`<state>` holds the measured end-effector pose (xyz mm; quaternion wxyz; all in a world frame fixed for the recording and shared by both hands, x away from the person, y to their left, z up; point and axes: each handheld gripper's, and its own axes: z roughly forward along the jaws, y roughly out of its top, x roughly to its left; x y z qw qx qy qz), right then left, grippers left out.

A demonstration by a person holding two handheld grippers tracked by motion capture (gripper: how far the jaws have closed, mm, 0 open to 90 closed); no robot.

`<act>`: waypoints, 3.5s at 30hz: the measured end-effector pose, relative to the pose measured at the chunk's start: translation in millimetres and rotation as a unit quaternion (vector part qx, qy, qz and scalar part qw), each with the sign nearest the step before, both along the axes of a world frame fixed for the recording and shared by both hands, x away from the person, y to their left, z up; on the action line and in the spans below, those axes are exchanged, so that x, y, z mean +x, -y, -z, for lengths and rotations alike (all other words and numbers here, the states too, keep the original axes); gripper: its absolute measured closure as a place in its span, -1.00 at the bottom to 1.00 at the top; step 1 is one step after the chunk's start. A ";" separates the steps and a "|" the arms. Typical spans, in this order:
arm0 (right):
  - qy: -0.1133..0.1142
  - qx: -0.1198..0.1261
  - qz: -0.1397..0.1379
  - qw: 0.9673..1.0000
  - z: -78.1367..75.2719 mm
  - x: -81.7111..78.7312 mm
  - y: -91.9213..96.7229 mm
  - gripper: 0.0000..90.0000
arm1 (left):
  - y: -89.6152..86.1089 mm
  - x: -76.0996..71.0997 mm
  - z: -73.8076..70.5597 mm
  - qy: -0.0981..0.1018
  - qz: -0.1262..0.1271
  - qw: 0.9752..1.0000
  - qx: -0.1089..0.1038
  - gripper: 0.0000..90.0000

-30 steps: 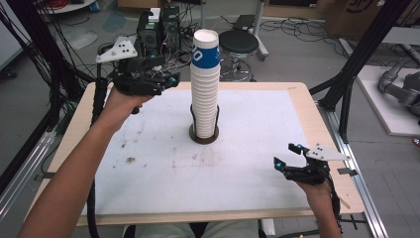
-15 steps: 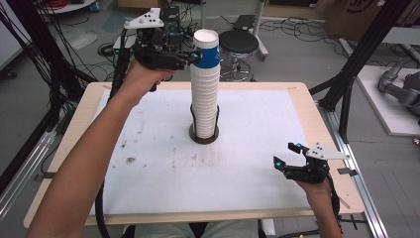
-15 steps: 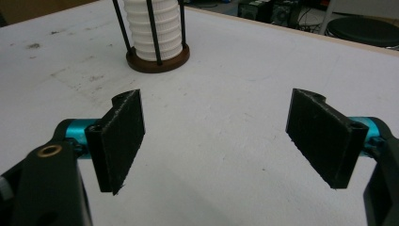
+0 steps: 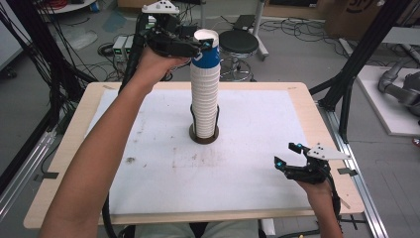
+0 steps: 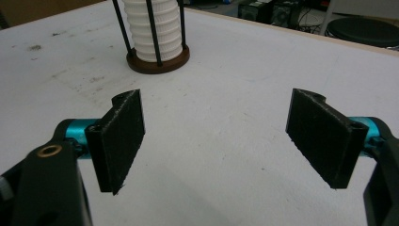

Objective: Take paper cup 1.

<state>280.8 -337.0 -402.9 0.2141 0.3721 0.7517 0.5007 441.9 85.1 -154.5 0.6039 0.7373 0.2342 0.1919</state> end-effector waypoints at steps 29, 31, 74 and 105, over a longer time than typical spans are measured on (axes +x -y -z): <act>0.003 0.008 -0.006 1.000 -0.6 -0.6 -2.2 -0.55 | -29.1 -28.0 -55.5 0.036 -0.003 0.995 -0.088 -0.30; 0.008 0.009 -0.006 1.000 -1.0 -0.5 -2.8 -0.55 | -37.2 -32.9 -60.7 0.041 -0.006 0.994 -0.100 -0.30; 0.006 0.002 -0.023 1.000 -1.1 0.5 -18.2 -0.55 | -121.4 -115.1 71.5 0.014 0.020 0.998 -0.063 -0.30; 0.001 0.003 -0.038 0.999 -1.0 6.9 -30.7 -0.55 | -97.4 -131.3 171.1 -0.012 0.046 0.997 -0.068 -0.30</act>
